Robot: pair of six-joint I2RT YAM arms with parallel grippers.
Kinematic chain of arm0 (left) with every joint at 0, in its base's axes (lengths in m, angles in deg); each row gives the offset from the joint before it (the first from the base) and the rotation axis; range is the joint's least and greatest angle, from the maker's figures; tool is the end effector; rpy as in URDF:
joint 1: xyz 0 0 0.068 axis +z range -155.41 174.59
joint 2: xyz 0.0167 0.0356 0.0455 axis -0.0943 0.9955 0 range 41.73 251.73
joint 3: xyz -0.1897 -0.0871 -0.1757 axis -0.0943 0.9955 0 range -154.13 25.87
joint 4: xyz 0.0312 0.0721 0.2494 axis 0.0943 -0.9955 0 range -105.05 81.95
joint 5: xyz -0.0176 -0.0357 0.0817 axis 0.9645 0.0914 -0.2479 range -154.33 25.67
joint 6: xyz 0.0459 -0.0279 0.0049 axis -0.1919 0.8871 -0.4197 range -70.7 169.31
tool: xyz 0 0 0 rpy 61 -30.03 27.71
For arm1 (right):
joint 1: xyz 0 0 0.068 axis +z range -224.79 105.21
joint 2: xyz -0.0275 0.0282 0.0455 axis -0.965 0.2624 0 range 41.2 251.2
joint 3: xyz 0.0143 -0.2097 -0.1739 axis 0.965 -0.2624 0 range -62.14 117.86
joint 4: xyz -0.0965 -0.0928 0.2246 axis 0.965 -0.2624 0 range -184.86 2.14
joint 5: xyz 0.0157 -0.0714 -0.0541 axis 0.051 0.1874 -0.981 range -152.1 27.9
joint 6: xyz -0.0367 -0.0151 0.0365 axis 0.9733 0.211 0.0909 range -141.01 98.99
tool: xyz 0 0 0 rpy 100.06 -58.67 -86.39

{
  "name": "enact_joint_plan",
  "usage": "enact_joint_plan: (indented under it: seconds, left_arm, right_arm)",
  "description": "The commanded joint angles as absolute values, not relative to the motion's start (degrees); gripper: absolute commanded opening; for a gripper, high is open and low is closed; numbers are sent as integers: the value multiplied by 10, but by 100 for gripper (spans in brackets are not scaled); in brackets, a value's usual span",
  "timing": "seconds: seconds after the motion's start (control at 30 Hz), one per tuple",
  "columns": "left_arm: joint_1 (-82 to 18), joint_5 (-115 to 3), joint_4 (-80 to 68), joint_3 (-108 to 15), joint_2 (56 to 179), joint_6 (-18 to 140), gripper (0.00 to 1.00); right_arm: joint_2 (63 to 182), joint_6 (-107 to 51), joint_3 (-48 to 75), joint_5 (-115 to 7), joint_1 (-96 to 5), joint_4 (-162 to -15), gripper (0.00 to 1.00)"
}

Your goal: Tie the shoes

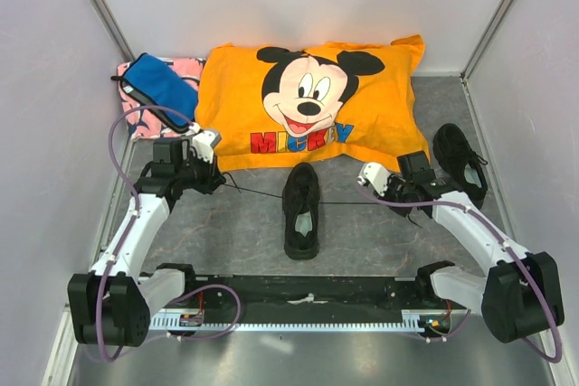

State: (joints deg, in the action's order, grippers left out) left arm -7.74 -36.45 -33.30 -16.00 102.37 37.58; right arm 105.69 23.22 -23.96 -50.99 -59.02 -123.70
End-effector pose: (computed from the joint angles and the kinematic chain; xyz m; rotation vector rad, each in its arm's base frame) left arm 0.2168 -0.0255 0.2483 0.5138 2.2183 -0.4814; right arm 0.1939 0.0619 0.2005 -1.3664 2.2401 0.0876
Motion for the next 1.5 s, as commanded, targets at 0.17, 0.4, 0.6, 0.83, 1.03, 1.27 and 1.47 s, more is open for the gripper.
enact_joint_plan:
  seconds: [0.17, 0.4, 0.6, 0.83, 1.03, 1.27, 1.47]
  left_arm:
    - [-55, -438, -307, -139, 1068, 316, 2]
    - [-55, -465, -314, -134, 1086, 310, 2]
    - [-55, -492, -305, -124, 1110, 305, 2]
    - [-55, -508, -300, -134, 1150, 297, 2]
    - [-55, -469, -339, -168, 1166, 302, 2]
    - [-56, -447, -349, -171, 1135, 323, 1]
    - [-56, -349, -377, -187, 1101, 308, 2]
  right_arm:
    - [1096, 304, -269, -531, -654, -1206, 0]
    - [1126, 299, -270, -511, -653, -1198, 0]
    - [1146, 314, -287, -532, -654, -1177, 0]
    - [1181, 316, -302, -540, -655, -1146, 0]
    - [1199, 301, -258, -502, -651, -1173, 0]
    - [1190, 293, -222, -460, -646, -1213, 7]
    - [1149, 276, -203, -441, -602, -1233, 8]
